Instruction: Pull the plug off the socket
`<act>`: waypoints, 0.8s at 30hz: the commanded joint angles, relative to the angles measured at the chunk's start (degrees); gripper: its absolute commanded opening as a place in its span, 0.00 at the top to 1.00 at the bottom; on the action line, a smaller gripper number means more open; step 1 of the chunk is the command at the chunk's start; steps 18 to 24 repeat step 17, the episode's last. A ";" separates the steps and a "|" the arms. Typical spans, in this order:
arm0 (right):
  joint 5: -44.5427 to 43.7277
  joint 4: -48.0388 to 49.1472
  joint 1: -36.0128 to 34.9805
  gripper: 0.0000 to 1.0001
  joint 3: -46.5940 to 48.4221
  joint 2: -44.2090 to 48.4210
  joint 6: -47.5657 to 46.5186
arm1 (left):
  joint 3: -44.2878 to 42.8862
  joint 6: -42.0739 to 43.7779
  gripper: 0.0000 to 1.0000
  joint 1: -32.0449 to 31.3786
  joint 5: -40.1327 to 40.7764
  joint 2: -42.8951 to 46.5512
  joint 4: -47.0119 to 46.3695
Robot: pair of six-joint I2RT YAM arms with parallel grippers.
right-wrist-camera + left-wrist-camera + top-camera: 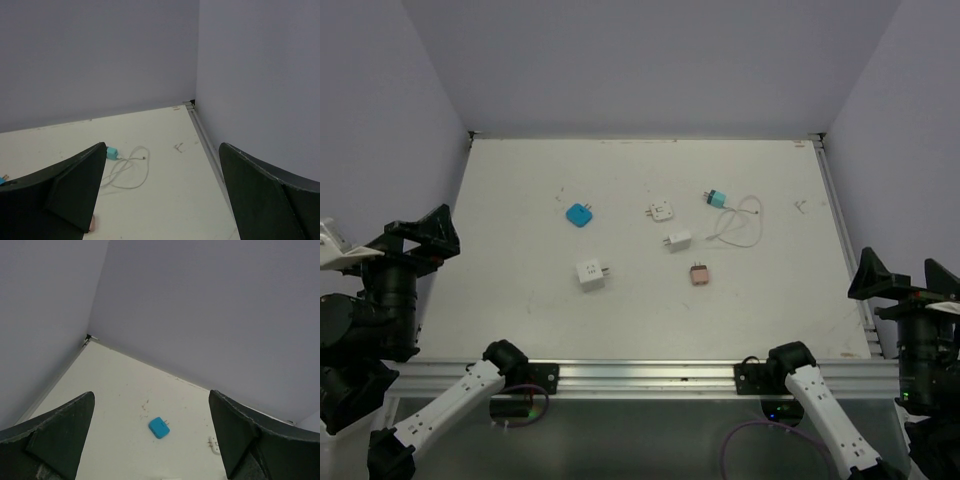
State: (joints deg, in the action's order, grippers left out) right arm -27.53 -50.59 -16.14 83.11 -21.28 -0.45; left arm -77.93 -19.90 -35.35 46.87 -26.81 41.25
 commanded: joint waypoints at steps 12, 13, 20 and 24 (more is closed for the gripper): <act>0.37 4.27 -0.30 0.01 -2.69 0.18 -2.54 | 1.91 0.74 0.00 0.20 1.91 -0.61 -2.05; 0.63 4.44 -0.29 0.01 -2.78 0.01 -2.63 | 1.91 0.83 0.00 0.20 1.82 -0.61 -2.14; 1.07 4.36 -0.29 0.01 -3.57 0.27 -2.19 | 2.43 0.83 0.00 0.20 1.73 -0.79 -2.14; 1.07 4.36 -0.29 0.01 -3.57 0.27 -2.19 | 2.43 0.83 0.00 0.20 1.73 -0.79 -2.14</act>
